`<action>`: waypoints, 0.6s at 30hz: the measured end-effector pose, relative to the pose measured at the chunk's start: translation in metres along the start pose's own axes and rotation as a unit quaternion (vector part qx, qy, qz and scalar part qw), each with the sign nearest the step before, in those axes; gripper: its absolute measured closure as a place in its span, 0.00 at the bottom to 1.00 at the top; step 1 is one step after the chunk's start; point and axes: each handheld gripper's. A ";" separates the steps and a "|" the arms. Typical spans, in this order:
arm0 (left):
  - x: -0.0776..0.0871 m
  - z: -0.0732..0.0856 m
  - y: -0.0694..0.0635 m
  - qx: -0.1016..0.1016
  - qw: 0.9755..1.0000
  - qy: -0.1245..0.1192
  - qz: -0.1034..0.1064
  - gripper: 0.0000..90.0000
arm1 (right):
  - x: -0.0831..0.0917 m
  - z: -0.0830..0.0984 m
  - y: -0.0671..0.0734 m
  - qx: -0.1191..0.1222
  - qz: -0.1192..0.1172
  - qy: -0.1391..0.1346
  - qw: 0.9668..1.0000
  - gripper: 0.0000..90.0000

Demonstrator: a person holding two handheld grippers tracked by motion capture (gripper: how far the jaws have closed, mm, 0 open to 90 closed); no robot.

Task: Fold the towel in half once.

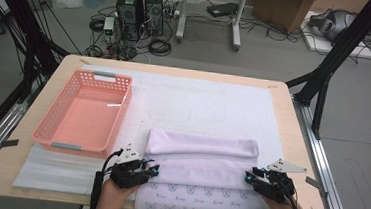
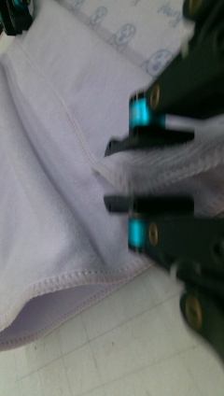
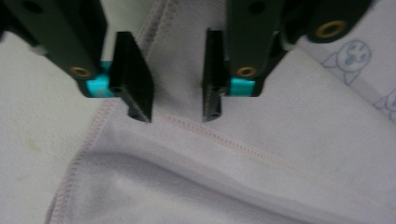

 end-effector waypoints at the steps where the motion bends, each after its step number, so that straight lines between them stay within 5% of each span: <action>1: 0.001 0.001 -0.002 -0.003 1.000 -0.001 -0.002 0.92 | 0.001 0.001 -0.001 0.000 -0.007 0.003 1.000 0.91; 4: 0.011 0.002 -0.006 -0.002 1.000 -0.013 0.011 0.93 | 0.010 0.004 0.001 0.003 -0.025 0.006 1.000 0.98; 18: 0.058 0.017 -0.036 -0.014 0.997 -0.048 0.059 0.93 | 0.075 0.035 0.024 0.013 -0.068 -0.016 0.997 0.98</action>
Point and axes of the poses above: each handheld gripper's, and its own axes: x roughly backward along the jaws, z roughly out of its underside, y roughly to its left, and after that the axes turned 6 degrees about -x, right-handed
